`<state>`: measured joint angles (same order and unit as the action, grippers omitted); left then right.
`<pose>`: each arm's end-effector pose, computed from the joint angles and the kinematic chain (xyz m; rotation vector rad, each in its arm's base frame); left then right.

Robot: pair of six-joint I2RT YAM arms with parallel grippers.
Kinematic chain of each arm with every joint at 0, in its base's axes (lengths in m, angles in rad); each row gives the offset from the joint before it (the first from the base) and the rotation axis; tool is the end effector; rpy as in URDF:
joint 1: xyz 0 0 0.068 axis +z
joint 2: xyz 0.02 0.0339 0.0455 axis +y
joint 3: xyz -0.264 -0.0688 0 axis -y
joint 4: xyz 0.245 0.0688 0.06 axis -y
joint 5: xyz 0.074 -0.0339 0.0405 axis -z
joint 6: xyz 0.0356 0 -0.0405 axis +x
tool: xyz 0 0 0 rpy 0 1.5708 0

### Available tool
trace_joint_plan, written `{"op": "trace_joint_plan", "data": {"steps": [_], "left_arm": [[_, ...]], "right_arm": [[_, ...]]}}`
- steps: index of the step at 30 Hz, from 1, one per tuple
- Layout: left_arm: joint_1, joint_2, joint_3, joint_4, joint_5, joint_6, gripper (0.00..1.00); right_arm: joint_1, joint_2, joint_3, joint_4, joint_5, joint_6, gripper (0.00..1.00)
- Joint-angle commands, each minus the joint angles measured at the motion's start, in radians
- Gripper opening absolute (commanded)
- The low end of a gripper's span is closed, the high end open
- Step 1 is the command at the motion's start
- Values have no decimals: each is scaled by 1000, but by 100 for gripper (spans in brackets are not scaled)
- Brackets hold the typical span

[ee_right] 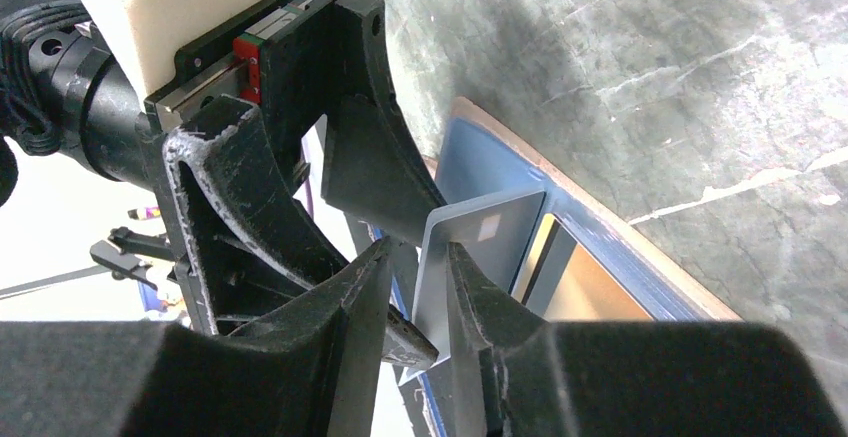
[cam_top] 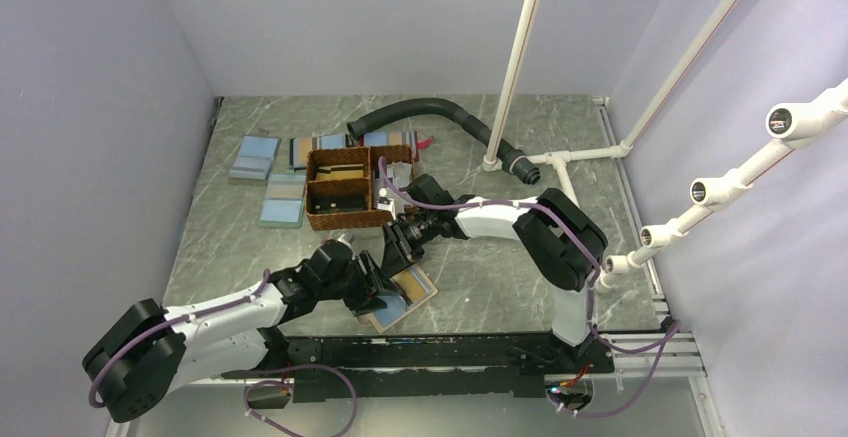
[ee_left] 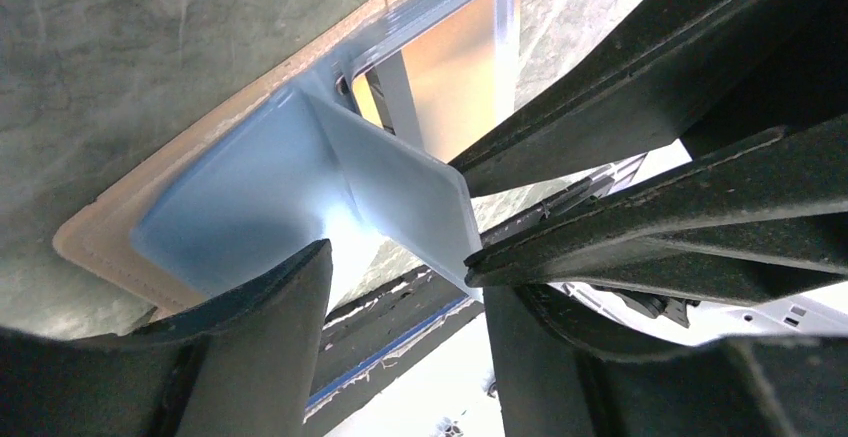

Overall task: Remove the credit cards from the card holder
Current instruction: Remove the credit card from the card holder.

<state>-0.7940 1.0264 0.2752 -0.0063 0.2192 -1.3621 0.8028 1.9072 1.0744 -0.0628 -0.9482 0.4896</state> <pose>0.1223 -0.1354 0.1413 -0.6345 2.6303 -1.1661 0.2401 0.2903 0.1478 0.8673 -2.4928 -1.6132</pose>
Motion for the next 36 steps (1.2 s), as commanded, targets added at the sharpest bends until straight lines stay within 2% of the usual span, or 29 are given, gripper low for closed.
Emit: {"op": "trace_joint_plan", "data": {"steps": [1, 8, 13, 20, 27, 29, 31, 36], "left_arm": [[18, -24, -21, -52, -164, -51, 59], [17, -85, -61, -68, -179, -80, 49], [18, -115, -79, -70, -184, -88, 46], [18, -141, -103, -39, -191, -92, 39], [18, -134, -116, -3, -200, -77, 23], [18, -125, -114, 26, -201, -41, 15], [18, -119, -107, 56, -204, 20, 1], [32, -117, -54, 108, -198, 271, 0]], "right_arm": [[65, -11, 40, -50, -207, 9, 32], [67, -16, 41, -58, -201, 4, 40], [67, -28, 47, -88, -179, -28, 46], [50, -59, 59, -155, -122, -114, 47], [-4, -104, 60, -204, -92, -221, 48], [-29, -128, 53, -214, -110, -284, 51], [-62, -164, 36, -230, -133, -364, 53], [-126, -265, -77, -137, -198, -399, 58]]}}
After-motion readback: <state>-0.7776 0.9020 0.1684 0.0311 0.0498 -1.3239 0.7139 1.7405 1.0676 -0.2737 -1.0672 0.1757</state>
